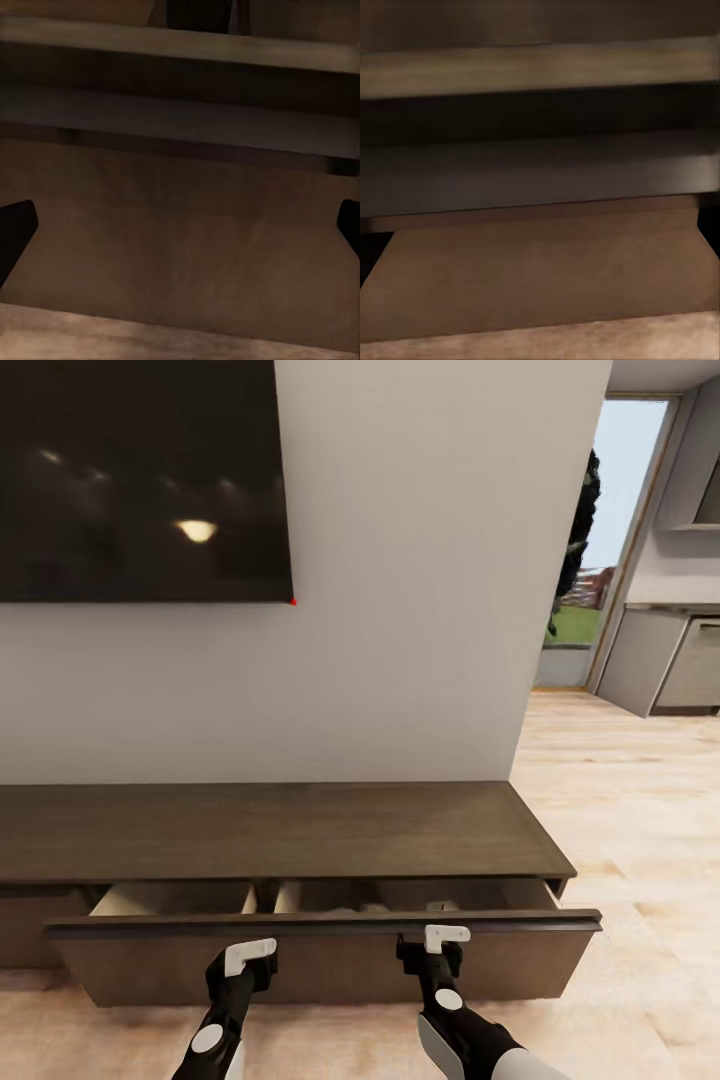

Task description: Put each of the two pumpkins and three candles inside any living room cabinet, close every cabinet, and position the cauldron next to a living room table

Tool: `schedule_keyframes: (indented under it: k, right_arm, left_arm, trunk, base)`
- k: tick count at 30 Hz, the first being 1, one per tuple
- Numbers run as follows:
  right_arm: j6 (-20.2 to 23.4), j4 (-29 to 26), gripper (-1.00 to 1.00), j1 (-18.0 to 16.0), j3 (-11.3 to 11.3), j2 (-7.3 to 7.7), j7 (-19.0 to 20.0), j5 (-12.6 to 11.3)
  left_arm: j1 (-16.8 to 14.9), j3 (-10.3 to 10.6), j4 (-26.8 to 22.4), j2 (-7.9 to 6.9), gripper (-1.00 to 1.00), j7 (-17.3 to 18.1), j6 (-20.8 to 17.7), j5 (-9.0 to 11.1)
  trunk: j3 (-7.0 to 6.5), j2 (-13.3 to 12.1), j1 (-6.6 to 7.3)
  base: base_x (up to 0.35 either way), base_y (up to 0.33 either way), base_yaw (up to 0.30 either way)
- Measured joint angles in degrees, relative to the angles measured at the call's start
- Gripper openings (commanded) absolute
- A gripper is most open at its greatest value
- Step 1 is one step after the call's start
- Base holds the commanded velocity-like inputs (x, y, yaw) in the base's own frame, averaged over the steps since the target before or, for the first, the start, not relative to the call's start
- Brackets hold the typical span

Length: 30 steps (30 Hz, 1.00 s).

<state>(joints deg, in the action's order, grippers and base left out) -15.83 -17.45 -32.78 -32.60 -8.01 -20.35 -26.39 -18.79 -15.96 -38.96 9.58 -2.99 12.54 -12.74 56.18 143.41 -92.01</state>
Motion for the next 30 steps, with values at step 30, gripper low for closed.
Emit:
schedule_keyframes:
  k: [30]
  right_arm:
    - [-0.1,0.0,1.00,0.0,0.1,0.01,-0.1,0.0]
  left_arm:
    - [0.0,0.0,0.0,0.00,1.00,0.0,0.1,0.0]
  trunk:
    - [0.00,0.0,0.00]
  base:
    - [0.118,0.000,0.000]
